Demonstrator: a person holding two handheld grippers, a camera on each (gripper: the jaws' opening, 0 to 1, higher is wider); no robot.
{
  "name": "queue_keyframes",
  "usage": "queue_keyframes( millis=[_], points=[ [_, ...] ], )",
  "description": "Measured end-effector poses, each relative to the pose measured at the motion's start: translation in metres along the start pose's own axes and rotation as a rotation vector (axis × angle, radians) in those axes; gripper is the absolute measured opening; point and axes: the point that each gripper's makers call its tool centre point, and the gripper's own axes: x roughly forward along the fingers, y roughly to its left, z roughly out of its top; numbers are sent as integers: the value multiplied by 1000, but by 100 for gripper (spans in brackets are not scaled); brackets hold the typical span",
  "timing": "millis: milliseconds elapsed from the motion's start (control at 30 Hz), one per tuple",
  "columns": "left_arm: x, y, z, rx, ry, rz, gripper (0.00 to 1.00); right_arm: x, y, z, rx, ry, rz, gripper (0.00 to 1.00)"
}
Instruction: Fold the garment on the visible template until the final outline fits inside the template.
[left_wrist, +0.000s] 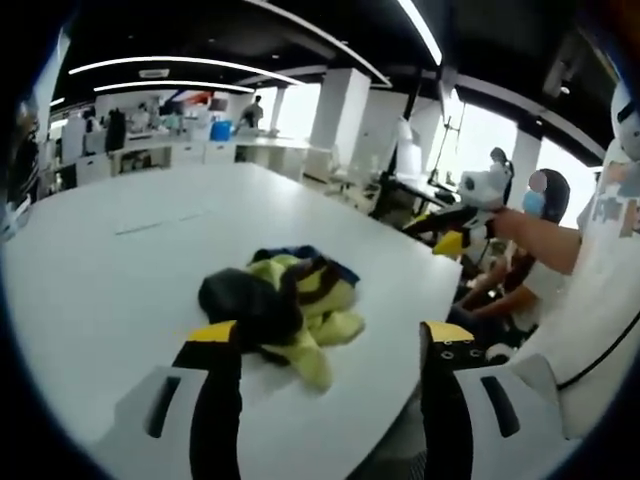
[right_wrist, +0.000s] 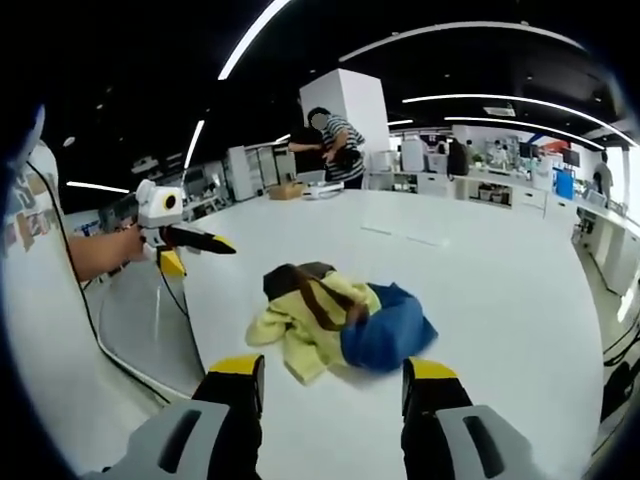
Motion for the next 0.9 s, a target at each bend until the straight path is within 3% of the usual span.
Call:
queue_keyframes(
  millis=[467,900],
  points=[
    [13,12,5,-6,-9,6,59,16,-5,4,-1,3,16,44],
    [23,19,5,-21,-1,5,55,28,-10,8,-4,10,31,39]
  ],
)
